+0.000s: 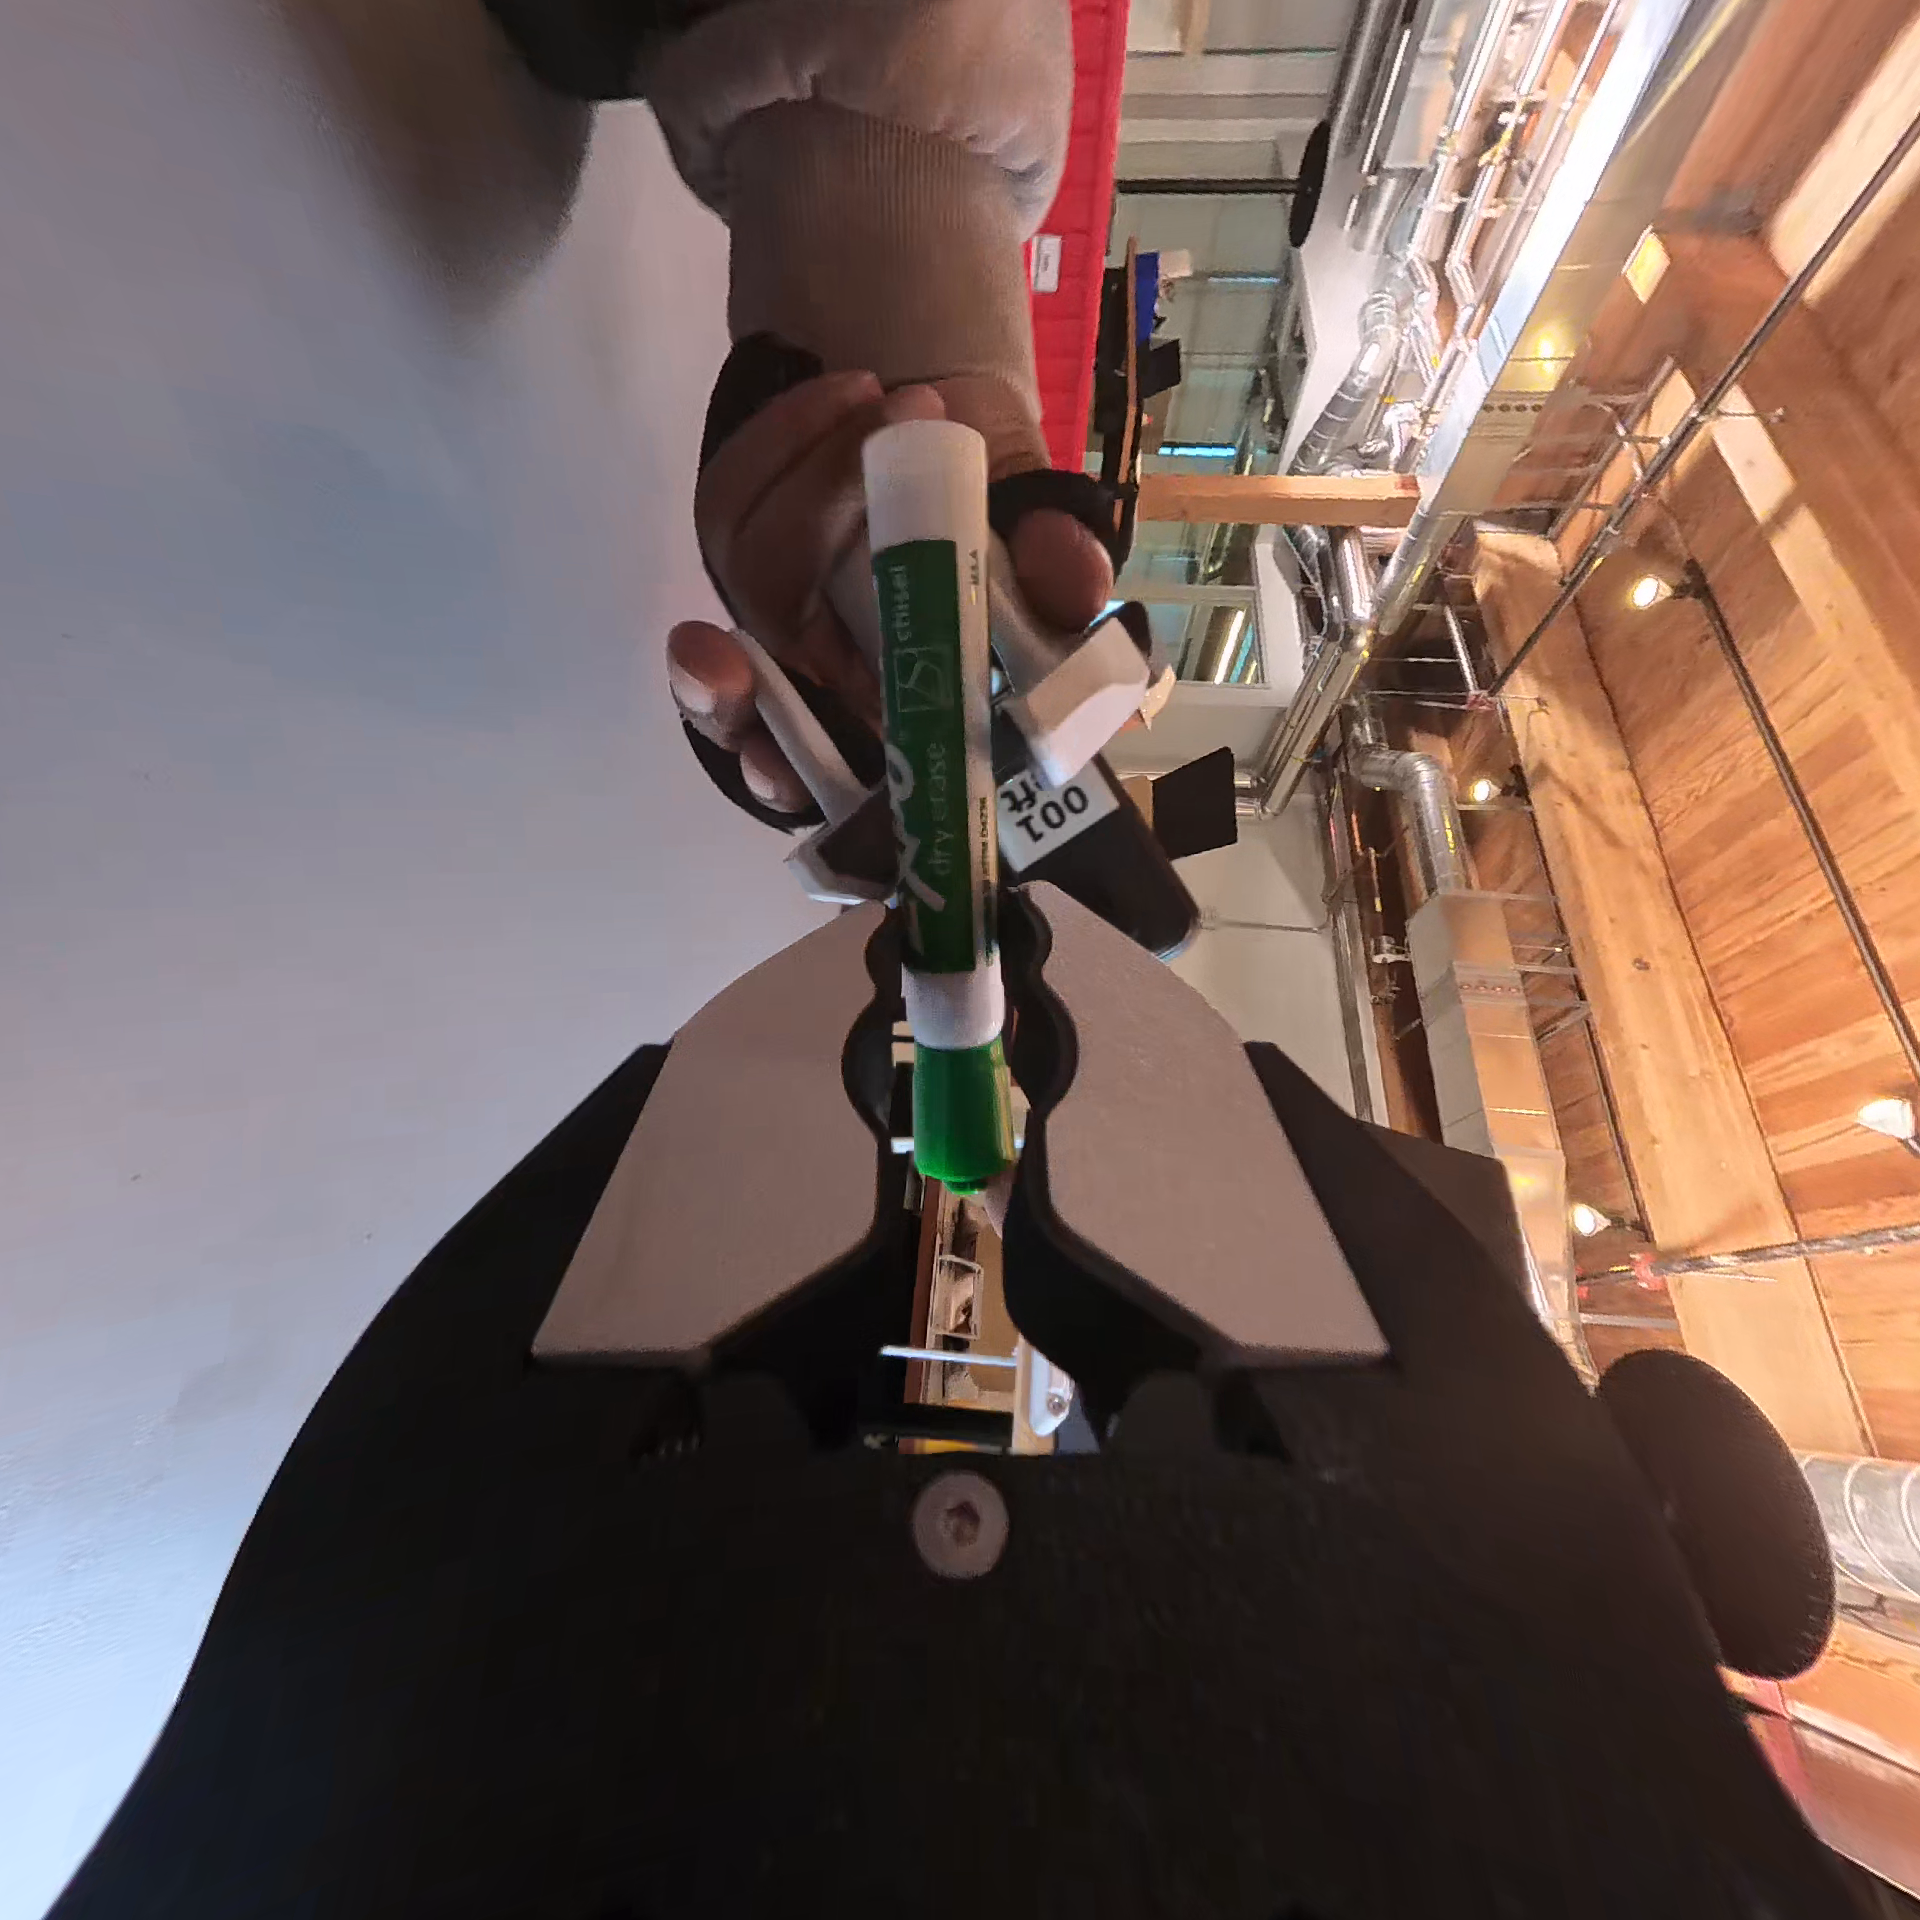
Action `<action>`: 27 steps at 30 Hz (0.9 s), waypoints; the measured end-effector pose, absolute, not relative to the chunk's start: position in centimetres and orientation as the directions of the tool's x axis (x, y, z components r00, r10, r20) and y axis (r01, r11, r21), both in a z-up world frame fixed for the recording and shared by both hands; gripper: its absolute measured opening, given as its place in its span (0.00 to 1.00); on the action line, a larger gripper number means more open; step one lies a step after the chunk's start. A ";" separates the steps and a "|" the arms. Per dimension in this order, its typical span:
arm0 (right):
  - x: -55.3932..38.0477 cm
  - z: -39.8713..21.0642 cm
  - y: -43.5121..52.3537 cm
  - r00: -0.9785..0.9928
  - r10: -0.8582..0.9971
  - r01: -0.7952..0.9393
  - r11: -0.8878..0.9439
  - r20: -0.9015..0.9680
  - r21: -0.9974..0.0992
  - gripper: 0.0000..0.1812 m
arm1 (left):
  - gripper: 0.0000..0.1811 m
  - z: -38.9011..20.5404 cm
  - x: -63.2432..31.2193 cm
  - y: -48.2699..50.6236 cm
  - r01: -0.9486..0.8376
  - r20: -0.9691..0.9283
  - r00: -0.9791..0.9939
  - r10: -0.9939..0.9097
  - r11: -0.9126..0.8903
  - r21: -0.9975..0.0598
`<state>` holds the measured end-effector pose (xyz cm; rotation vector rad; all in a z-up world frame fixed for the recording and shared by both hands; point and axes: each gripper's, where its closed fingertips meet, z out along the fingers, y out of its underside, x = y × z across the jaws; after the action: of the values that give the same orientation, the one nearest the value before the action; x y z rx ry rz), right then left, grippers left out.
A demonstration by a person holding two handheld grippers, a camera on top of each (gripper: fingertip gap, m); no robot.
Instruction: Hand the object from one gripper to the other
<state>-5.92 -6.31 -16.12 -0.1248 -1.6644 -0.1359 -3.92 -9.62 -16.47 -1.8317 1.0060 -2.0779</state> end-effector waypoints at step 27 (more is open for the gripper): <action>-5.1 -12.2 -4.2 -0.431 0.549 0.233 -0.699 -0.716 -0.676 0.28 | 0.10 -11.9 -7.3 -2.5 -0.840 -0.997 0.076 0.024 0.540 -0.051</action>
<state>-5.05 -4.19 -12.23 -1.5427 -1.1016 2.2386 -7.33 -2.54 -11.92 -0.7831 1.3463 0.7587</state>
